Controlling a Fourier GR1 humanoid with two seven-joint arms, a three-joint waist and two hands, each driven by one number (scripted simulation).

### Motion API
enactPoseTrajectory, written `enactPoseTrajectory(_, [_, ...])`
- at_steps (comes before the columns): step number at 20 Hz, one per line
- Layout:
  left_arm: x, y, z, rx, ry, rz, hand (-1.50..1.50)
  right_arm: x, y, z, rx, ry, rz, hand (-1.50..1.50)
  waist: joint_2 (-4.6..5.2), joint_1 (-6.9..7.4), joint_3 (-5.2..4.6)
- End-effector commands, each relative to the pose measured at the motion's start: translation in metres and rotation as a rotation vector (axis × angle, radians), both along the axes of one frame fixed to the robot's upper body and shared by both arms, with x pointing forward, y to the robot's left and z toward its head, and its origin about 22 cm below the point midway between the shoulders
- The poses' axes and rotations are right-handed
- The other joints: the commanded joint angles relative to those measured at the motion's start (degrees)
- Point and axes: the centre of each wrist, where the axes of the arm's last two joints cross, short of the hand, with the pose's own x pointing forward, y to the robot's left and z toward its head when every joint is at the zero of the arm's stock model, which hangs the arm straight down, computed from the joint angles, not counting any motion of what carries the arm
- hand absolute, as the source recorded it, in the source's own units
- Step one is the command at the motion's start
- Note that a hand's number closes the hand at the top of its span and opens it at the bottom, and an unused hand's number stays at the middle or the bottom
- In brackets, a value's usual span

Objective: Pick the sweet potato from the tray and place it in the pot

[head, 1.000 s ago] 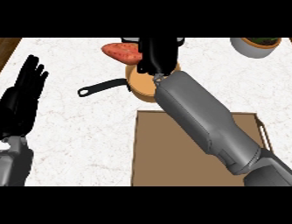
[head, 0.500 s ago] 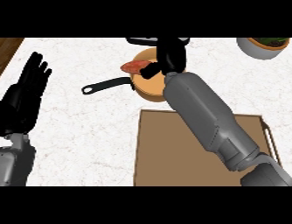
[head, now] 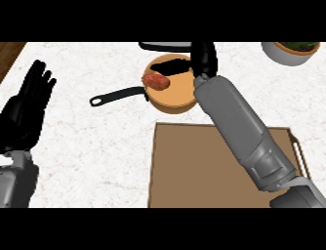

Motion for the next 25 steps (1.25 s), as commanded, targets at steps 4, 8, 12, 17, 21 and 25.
enactPoseTrajectory(4, [-0.009,0.001,-0.009,-0.009,0.013,0.027,0.00,0.006,-0.054,-0.021,0.165,-0.049,-0.005,-1.50,-0.61,-1.79,-0.06])
enactPoseTrajectory(8, [-0.003,0.010,0.002,-0.019,0.004,0.037,0.00,0.009,-0.082,-0.013,0.196,-0.035,0.041,-1.50,-0.77,-2.25,-0.07])
enactPoseTrajectory(12, [-0.016,0.001,-0.005,-0.019,0.019,0.041,0.00,0.001,-0.115,-0.015,0.211,-0.005,0.046,-1.50,-1.03,-2.55,-0.07])
enactPoseTrajectory(17, [-0.005,0.012,-0.003,-0.006,0.006,0.044,0.00,-0.007,-0.148,-0.002,0.184,-0.015,0.078,-1.50,-1.03,-2.81,-0.09])
enactPoseTrajectory(21, [-0.010,0.011,-0.014,-0.004,0.018,0.053,0.00,-0.013,-0.174,-0.004,0.173,-0.006,0.072,-1.50,-0.97,-2.66,-0.09])
enactPoseTrajectory(25, [0.005,0.024,-0.001,-0.008,0.003,0.053,0.00,-0.013,-0.193,-0.006,0.176,0.006,0.081,-1.50,-0.87,-2.62,-0.09])
